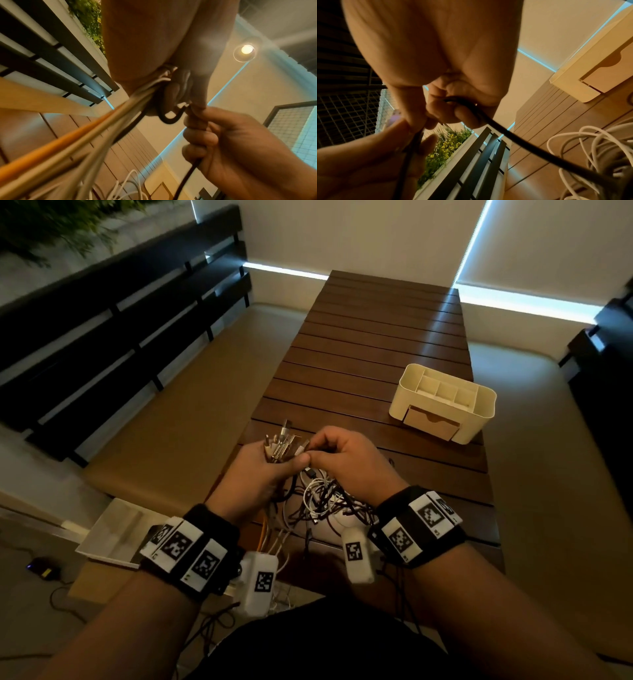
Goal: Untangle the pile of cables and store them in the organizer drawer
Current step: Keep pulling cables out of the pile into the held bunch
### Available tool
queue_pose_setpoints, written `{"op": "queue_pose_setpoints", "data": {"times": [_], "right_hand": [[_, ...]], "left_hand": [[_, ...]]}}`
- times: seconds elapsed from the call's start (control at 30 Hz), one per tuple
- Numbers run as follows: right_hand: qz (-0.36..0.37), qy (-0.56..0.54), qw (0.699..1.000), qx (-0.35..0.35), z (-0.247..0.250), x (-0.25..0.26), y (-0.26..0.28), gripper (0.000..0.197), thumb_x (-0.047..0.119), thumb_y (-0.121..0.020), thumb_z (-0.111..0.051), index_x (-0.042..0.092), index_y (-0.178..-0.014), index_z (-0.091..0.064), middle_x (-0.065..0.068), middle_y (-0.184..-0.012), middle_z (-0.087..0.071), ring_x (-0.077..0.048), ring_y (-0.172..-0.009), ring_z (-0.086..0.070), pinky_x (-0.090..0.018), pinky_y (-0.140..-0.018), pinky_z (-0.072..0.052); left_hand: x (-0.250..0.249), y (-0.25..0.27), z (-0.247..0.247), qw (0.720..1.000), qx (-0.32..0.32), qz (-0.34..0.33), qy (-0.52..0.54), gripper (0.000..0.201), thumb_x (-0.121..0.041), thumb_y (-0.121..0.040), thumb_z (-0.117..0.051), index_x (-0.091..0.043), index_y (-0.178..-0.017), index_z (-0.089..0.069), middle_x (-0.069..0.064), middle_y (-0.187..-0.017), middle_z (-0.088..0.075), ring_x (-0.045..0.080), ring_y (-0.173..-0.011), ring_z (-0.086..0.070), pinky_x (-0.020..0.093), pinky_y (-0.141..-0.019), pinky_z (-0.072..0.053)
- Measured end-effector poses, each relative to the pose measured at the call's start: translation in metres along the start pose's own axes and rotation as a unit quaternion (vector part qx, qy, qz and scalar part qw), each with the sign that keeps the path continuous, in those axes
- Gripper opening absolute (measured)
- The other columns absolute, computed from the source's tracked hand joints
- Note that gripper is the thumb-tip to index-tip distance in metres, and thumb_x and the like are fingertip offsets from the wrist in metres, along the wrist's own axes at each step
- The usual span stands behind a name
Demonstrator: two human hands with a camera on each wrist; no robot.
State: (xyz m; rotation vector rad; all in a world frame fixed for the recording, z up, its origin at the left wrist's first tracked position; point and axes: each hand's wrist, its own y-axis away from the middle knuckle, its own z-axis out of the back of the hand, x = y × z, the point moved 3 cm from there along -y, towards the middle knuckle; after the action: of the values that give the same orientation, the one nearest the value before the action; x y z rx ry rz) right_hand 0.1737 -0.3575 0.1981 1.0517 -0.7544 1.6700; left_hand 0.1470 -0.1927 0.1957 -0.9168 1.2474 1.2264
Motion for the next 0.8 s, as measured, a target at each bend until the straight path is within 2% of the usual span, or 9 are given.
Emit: {"op": "queue_pose_setpoints", "data": {"times": [0.13,0.2,0.3,0.4,0.43,0.5,0.57,0.7,0.8], "right_hand": [[-0.01,-0.005,1.0,0.018,0.003,-0.001,0.006,0.017,0.033,-0.082,-0.079,0.022,-0.092,-0.07,0.001,-0.091,-0.072,-0.012,-0.082,-0.066,-0.033,-0.076,-0.056],[-0.015,-0.002,0.999,0.033,0.001,-0.003,0.009,0.019,0.036,-0.082,-0.078,0.024,-0.093,-0.07,0.002,-0.09,-0.072,-0.011,-0.079,-0.066,-0.031,-0.075,-0.056],[-0.03,-0.001,0.999,0.033,0.01,-0.013,0.013,0.006,0.033,-0.089,-0.072,0.027,-0.09,-0.069,0.009,-0.079,-0.069,-0.006,-0.066,-0.061,-0.029,-0.069,-0.053],[-0.056,0.007,0.998,-0.009,0.032,-0.03,0.015,0.005,0.032,-0.093,-0.067,0.031,-0.088,-0.068,0.011,-0.081,-0.069,-0.012,-0.073,-0.063,-0.036,-0.072,-0.053],[-0.056,0.012,0.998,-0.02,0.037,-0.033,0.015,0.007,0.03,-0.094,-0.066,0.032,-0.088,-0.068,0.01,-0.082,-0.069,-0.01,-0.073,-0.062,-0.036,-0.073,-0.052],[-0.044,0.032,0.998,-0.036,0.041,-0.032,0.012,0.01,0.027,-0.095,-0.064,0.032,-0.088,-0.069,0.011,-0.083,-0.067,-0.001,-0.074,-0.061,-0.03,-0.074,-0.05],[-0.031,0.069,0.997,-0.036,0.04,-0.026,0.008,0.008,0.027,-0.096,-0.063,0.03,-0.091,-0.069,0.01,-0.087,-0.067,-0.004,-0.079,-0.062,-0.025,-0.074,-0.049],[-0.045,0.181,0.979,0.078,0.028,-0.019,0.001,0.007,0.028,-0.096,-0.063,0.027,-0.1,-0.069,0.013,-0.094,-0.065,-0.002,-0.086,-0.06,-0.02,-0.073,-0.046],[-0.038,0.238,0.962,0.131,0.014,-0.017,-0.003,0.009,0.026,-0.096,-0.064,0.026,-0.103,-0.07,0.012,-0.1,-0.064,-0.003,-0.091,-0.061,-0.025,-0.08,-0.051]], "left_hand": [[-0.006,-0.001,0.01,0.992,0.092,0.003,-0.085,0.023,-0.024,-0.09,-0.071,-0.003,-0.081,-0.063,-0.004,-0.058,-0.048,0.011,-0.05,-0.04,0.028,-0.049,-0.035],[-0.009,0.0,0.013,0.986,0.107,-0.006,-0.13,0.02,-0.021,-0.09,-0.07,-0.008,-0.078,-0.064,-0.006,-0.055,-0.05,0.008,-0.049,-0.042,0.027,-0.05,-0.036],[-0.008,0.0,0.03,0.993,0.045,-0.002,-0.108,0.013,-0.019,-0.088,-0.071,-0.011,-0.081,-0.063,-0.007,-0.056,-0.049,0.009,-0.048,-0.041,0.03,-0.053,-0.034],[0.002,0.001,0.057,0.999,-0.005,0.038,0.026,0.02,-0.023,-0.079,-0.073,-0.011,-0.079,-0.057,0.002,-0.059,-0.036,0.015,-0.049,-0.03,0.03,-0.052,-0.026],[0.006,0.001,0.063,0.999,-0.008,0.043,0.022,0.021,-0.024,-0.078,-0.075,-0.013,-0.075,-0.057,0.003,-0.059,-0.036,0.016,-0.049,-0.029,0.031,-0.052,-0.026],[0.014,0.002,0.063,0.995,0.014,0.044,-0.088,0.023,-0.026,-0.083,-0.078,-0.013,-0.071,-0.062,0.0,-0.058,-0.044,0.016,-0.051,-0.036,0.033,-0.056,-0.031],[0.017,0.002,0.053,0.982,0.026,0.041,-0.181,0.022,-0.026,-0.09,-0.072,-0.012,-0.075,-0.066,-0.006,-0.057,-0.049,0.009,-0.052,-0.04,0.032,-0.059,-0.033],[0.01,-0.005,0.053,0.985,-0.078,0.021,-0.153,0.022,-0.029,-0.093,-0.068,-0.017,-0.075,-0.063,-0.007,-0.057,-0.051,0.006,-0.051,-0.042,0.028,-0.057,-0.034],[-0.001,-0.01,0.049,0.985,-0.082,0.005,-0.154,0.021,-0.028,-0.094,-0.066,-0.024,-0.075,-0.06,-0.019,-0.047,-0.052,-0.003,-0.043,-0.043,0.024,-0.053,-0.035]]}}
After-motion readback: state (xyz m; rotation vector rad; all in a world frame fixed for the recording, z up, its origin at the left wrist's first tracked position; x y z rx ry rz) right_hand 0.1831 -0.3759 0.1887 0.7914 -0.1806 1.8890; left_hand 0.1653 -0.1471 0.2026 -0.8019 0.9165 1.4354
